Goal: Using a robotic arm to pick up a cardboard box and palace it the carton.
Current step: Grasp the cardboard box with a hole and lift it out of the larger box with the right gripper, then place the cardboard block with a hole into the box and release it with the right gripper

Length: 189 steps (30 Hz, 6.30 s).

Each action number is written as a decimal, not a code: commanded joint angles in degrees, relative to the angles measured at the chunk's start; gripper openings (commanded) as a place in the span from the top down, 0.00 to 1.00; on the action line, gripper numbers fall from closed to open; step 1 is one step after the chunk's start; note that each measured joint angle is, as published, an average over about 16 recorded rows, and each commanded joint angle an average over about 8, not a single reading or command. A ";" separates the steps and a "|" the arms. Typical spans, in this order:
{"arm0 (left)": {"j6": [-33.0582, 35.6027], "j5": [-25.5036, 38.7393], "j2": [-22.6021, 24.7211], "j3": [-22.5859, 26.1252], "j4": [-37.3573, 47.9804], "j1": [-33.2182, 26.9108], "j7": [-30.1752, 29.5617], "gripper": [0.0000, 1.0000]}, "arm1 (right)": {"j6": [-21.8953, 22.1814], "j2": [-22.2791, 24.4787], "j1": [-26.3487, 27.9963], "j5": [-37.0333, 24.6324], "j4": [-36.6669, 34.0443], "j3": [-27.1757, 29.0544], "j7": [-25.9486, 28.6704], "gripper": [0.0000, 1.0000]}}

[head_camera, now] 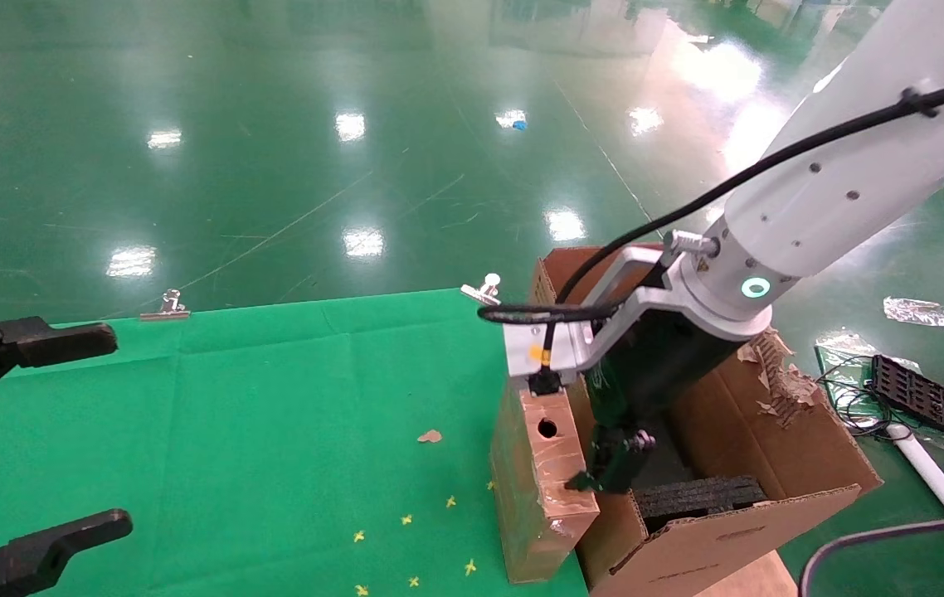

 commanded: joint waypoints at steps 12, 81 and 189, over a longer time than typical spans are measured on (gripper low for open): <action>-0.02 -0.04 -0.02 0.05 0.00 -0.01 0.03 0.00 | 1.67 -0.24 4.42 3.34 -0.52 -7.03 3.93 0.00; -0.14 -0.22 -0.13 0.32 0.00 -0.07 0.16 1.00 | 4.97 -3.46 2.56 11.22 -24.91 -8.98 26.21 1.00; -0.30 -0.48 -0.29 0.69 0.00 -0.15 0.35 0.00 | 32.24 -3.82 -27.69 12.78 -76.53 -2.66 1.94 0.00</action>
